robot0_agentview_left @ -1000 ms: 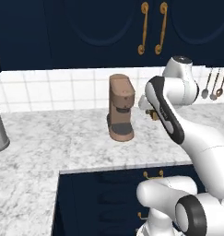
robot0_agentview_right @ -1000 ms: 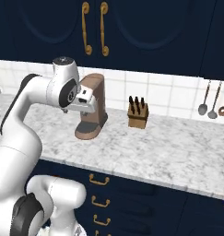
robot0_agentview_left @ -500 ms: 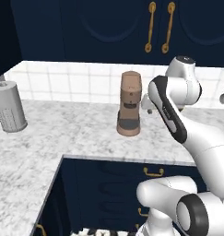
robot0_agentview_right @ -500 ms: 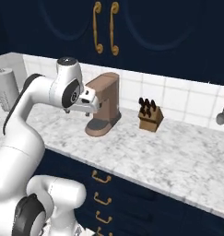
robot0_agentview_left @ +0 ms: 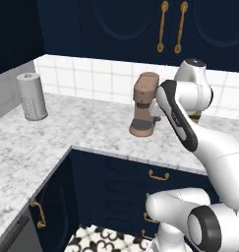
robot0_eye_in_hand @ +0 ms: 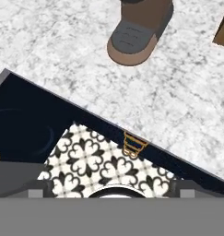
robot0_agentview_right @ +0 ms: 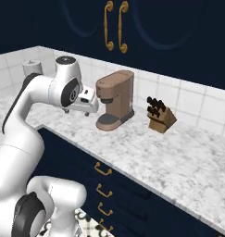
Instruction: Take a straw from the drawer in front and place it inside the glass cup on the dining counter.
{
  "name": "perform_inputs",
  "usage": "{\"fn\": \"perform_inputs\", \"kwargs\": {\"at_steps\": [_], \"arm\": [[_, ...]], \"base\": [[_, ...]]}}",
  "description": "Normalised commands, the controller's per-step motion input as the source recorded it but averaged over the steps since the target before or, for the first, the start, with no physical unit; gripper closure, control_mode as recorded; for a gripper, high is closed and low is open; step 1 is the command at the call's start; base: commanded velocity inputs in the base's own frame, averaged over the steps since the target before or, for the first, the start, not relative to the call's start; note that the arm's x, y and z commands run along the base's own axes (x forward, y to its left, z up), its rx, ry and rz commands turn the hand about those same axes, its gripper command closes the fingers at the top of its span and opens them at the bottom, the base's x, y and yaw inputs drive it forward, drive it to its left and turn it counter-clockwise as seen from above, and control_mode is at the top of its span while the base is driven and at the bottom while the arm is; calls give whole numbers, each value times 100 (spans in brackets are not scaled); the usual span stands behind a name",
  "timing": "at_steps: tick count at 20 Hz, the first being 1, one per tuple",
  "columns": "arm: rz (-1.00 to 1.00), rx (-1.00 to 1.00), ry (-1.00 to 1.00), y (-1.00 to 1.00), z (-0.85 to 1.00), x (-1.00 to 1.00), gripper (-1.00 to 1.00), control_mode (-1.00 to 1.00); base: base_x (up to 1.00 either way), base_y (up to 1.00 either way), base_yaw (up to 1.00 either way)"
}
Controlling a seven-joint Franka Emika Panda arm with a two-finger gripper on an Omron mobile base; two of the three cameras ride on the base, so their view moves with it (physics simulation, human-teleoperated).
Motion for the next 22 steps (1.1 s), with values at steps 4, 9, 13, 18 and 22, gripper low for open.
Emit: {"fn": "perform_inputs", "kwargs": {"at_steps": [4, 9, 13, 18, 22], "arm": [[0, 0, 0, 0, 0, 0, -100, 100], [0, 0, 0, 0, 0, 0, -100, 100], [0, 0, 0, 0, 0, 0, -100, 100], [0, 0, 0, 0, 0, 0, -100, 100], [0, 0, 0, 0, 0, 0, -100, 100]], "base": [[-73, -44, 19], [-26, -30, 30], [0, -22, 37], [-3, -16, 37], [-4, -25, 32]]}}
